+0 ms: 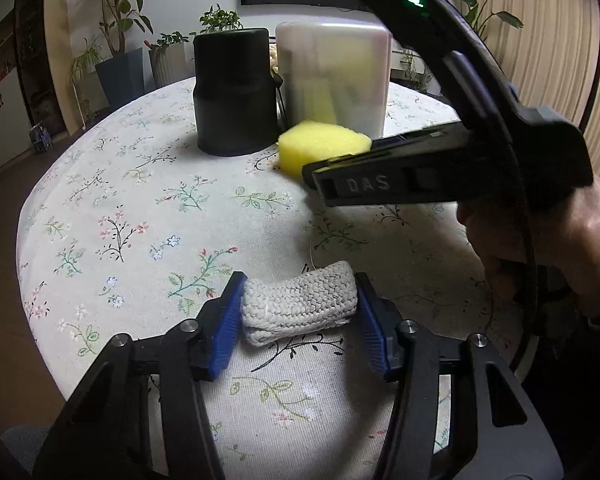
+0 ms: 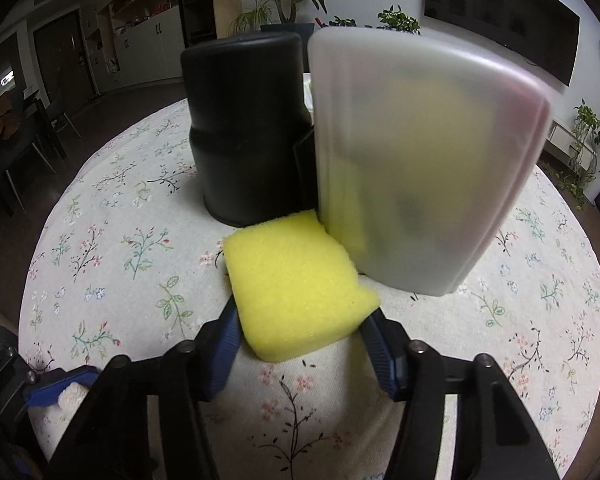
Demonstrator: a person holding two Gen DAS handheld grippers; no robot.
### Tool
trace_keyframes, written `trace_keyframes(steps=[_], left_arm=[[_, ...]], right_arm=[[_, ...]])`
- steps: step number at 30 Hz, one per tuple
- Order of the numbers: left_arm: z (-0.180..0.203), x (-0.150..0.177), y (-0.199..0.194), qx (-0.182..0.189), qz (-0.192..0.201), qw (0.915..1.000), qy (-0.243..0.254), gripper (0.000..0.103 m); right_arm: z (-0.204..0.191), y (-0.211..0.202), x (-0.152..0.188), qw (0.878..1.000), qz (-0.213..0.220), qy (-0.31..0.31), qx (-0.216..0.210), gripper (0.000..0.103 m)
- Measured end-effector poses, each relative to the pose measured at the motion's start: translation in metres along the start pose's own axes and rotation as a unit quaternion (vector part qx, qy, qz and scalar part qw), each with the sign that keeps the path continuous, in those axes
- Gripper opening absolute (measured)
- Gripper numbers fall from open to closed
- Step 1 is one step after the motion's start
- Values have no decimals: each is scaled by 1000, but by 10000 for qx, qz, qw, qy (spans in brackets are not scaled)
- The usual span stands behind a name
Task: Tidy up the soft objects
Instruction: 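Carry the knitted pad and yellow sponge over the white tray with both tools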
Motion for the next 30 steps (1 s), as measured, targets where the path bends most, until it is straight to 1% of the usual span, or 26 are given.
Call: trace_keyframes(steps=[8,13,15,19,21,25,30], left_arm=[[-7,-11,-10,-76,128,9999,-62,50],[-24,-25,-12,-134,168,9996,-191,50],[-35,-32,-9,-167,193,9994,-231,50],[-57,-54,-4,-249,279,9989,-273,50],[-69,-69,0,-293,336,9986,-270,50],[-98,-104,13,-402,465,9977,-293,50],[-132,-142,34,-509,525,9966,-391,50]], right_arm=[[13,-27,14,9998,22,188,14,56],[29,-57,24,9997,-12,210,90,56],[40,-71,22,9996,5,214,167,56],[73,-98,13,9989,95,276,361,56],[92,-108,7,9982,142,316,487,56],[136,-118,-7,9955,204,405,837,56],[188,-117,-28,9917,226,436,1189,56]])
Point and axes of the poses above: each gripper's, at about its wrist camera, not at the fingertips, and y roughly the way its jaws point, z to its right, x to its underside, the point moved 4 cm from there along y, roughly the way its jaws point, and after that the axes turned 15 degrees about z, right-handed, at the moved point
